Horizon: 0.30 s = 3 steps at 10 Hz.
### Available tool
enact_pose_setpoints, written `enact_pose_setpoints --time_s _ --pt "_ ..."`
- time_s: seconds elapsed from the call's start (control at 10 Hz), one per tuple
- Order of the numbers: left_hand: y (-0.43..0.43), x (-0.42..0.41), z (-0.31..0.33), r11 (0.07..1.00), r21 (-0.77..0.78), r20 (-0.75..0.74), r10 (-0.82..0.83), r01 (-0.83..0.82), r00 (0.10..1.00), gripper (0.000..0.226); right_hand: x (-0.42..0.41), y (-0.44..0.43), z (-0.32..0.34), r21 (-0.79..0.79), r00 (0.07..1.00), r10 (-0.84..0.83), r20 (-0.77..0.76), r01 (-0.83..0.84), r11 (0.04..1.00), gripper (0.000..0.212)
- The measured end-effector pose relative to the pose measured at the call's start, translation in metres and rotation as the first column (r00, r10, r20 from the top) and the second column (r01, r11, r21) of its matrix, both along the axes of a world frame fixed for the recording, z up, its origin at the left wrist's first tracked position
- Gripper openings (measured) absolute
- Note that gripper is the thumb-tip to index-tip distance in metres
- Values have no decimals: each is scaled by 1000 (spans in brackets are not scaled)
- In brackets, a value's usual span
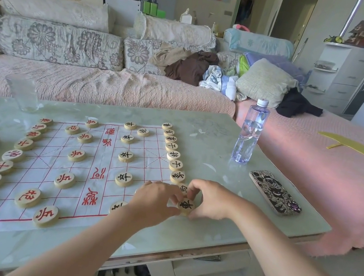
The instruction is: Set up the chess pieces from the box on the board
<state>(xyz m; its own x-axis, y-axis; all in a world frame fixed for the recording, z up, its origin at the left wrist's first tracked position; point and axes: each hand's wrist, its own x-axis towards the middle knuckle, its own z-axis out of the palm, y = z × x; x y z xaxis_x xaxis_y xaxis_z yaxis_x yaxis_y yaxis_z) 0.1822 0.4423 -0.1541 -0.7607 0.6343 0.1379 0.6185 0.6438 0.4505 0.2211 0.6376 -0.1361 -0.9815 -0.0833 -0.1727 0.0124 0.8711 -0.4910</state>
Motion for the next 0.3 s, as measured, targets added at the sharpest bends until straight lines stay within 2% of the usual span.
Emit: enact_pose_setpoints --time_s 0.2,0.3 --pt "-5 6 6 1000 11 -21 -2 2 1000 27 4 -4 10 -14 1000 -14 27 14 1000 46" --pt "-17 5 19 995 96 -37 43 -40 998 26 10 -9 31 -73 996 -82 -16 81 994 41"
